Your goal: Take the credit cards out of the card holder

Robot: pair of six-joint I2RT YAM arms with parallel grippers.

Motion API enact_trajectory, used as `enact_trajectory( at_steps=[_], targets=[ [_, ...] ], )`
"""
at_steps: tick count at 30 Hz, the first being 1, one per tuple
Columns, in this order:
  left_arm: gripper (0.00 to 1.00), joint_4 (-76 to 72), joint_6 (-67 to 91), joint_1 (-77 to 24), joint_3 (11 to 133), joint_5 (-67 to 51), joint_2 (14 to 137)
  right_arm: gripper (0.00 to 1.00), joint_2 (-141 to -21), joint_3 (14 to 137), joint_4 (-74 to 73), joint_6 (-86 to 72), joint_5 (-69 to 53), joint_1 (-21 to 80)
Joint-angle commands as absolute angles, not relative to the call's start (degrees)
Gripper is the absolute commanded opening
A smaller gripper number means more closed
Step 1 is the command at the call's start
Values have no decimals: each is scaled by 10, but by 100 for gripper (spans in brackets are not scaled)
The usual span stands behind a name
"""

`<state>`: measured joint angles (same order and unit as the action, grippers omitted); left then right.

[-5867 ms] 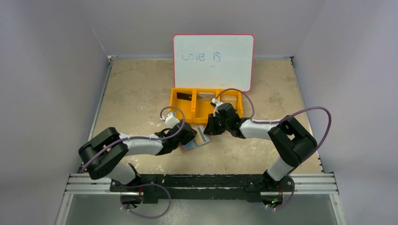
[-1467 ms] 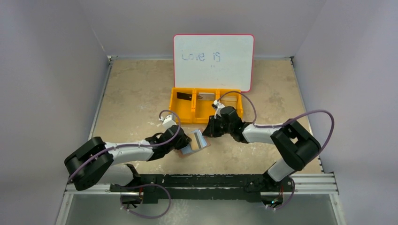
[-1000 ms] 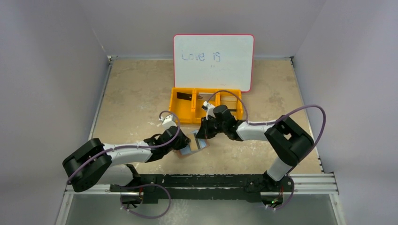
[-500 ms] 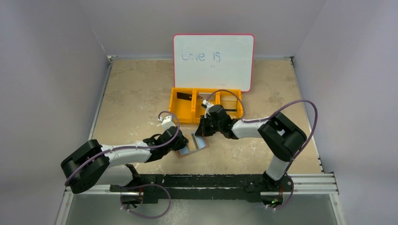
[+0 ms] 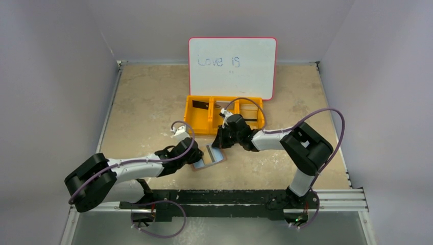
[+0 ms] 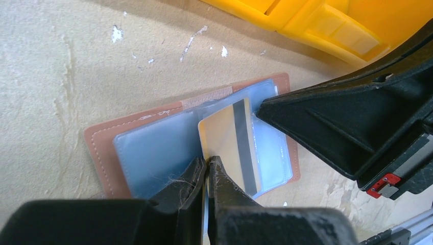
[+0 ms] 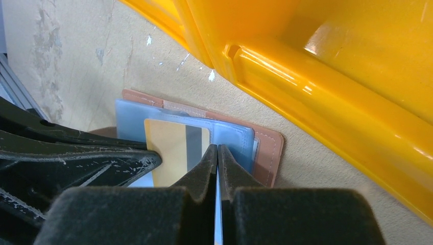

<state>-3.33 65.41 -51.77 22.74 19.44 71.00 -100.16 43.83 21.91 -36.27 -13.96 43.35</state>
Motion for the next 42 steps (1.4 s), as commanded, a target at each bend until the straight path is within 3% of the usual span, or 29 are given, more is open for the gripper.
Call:
enact_trajectory(
  at_steps=[1,7,12,26,36,39,42],
  targets=[
    [0,31,646,-515,223,226,690,0,-1035,435,143,-343,-81,432],
    [0,34,631,-512,220,221,678,0,-1029,429,158,-343,-134,432],
    [0,-44,629,-512,194,202,681,19,-1019,430,215,-350,-235,432],
    [0,-224,566,-504,85,174,609,34,-1037,459,241,-325,-304,388],
    [0,-341,531,-504,75,130,680,33,-1089,502,240,-302,-363,383],
    [0,-333,532,-504,71,139,677,29,-1087,493,256,-310,-372,382],
    [0,-327,536,-503,64,148,666,18,-1084,477,289,-331,-396,379]
  ],
)
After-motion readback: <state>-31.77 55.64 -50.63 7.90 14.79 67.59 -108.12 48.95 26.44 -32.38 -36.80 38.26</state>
